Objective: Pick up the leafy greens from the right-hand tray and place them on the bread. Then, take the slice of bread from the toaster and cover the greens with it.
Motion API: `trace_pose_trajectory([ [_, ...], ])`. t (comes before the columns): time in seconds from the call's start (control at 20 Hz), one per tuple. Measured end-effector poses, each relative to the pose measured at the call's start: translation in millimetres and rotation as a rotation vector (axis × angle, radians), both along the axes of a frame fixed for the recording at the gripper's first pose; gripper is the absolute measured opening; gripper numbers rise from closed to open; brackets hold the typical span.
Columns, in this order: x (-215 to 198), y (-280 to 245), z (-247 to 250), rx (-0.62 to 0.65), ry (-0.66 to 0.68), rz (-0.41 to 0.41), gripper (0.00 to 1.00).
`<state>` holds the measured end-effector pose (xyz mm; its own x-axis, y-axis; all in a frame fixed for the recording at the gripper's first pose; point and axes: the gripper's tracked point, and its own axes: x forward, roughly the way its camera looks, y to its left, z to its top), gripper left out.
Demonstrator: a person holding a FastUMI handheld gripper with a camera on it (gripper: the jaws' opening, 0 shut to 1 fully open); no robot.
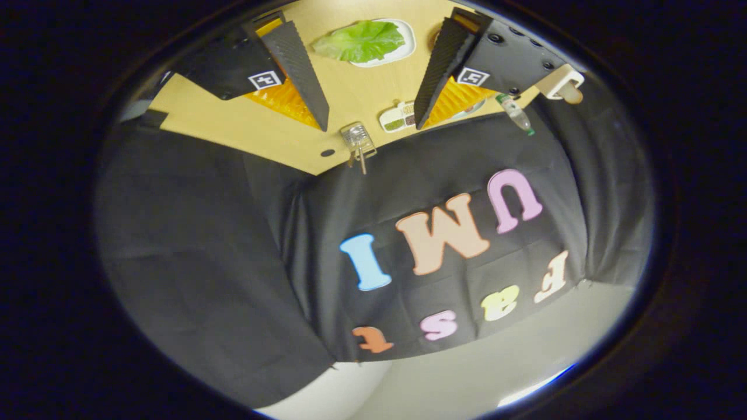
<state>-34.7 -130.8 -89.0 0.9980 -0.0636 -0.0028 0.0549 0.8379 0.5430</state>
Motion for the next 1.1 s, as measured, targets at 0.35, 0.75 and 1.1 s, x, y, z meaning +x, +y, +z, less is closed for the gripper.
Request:
trace_pose_trajectory([
  [0.35,0.1,-12.7,-98.9,0.273,0.142,-0.055,0.89],
  [0.75,32.0,32.8,-164.7,0.379,0.271,0.041,0.88],
  [1.1,41.3,38.5,-202.9,0.386,0.332,0.022,0.83],
])
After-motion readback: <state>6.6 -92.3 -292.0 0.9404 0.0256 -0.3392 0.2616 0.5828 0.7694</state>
